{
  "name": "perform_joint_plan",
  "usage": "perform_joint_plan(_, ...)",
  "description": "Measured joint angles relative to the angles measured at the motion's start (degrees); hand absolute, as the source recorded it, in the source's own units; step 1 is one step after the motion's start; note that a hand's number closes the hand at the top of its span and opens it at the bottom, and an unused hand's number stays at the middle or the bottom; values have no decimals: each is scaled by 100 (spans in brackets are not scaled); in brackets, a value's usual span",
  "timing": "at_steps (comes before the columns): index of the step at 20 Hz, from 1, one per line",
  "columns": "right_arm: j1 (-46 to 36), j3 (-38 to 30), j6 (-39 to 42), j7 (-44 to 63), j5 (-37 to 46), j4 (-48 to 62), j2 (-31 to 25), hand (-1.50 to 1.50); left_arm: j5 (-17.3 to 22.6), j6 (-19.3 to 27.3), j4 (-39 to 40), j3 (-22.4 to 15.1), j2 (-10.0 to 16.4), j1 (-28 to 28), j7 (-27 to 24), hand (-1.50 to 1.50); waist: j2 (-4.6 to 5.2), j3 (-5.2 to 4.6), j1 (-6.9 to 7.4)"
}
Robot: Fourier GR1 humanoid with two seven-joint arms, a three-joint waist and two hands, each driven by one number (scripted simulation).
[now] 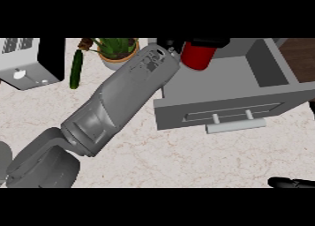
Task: Pick up the can, place it into the drawer and close the drawer
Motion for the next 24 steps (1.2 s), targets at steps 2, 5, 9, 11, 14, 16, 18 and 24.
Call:
perform_joint_plan(2, 87, 48, 21, -27, 21, -64, 34, -150, 50, 80, 56, -58, 0, 34, -33, -150, 2, -1, -23)
perform_joint_plan(5, 62, 43, 27, -29, 31, -76, 11, -150, 126, 193, 113, -131, 1, 74, -99, -150, 13, -1, -39)
perform_joint_plan(9, -83, 32, 9, 37, -1, -53, -30, -150, 249, 386, 114, -225, 1, 107, -139, -150, 25, -1, -75)
perform_joint_plan(11, -84, 6, 41, 25, -32, -33, -62, -150, 302, 496, 156, -244, 1, 124, -191, -150, 32, 0, -95)
perform_joint_plan(14, -108, 52, 5, 79, -3, -123, -40, -150, 408, 603, 149, -261, 1, 131, -235, -150, 30, -2, -103)
perform_joint_plan(16, -87, 83, 19, 97, 60, -233, -73, -150, 472, 655, 182, -258, 0, 119, -266, -150, 32, -3, -116)
perform_joint_plan(18, -90, 67, 26, 32, 213, -341, -161, -150, 566, 686, 127, -239, 0, 177, -348, -150, 27, -6, -104)
perform_joint_plan(24, -209, 232, 54, -295, 1031, -472, -464, -150, 853, 743, 23, -174, 0, 164, -429, -150, 28, -8, -49)
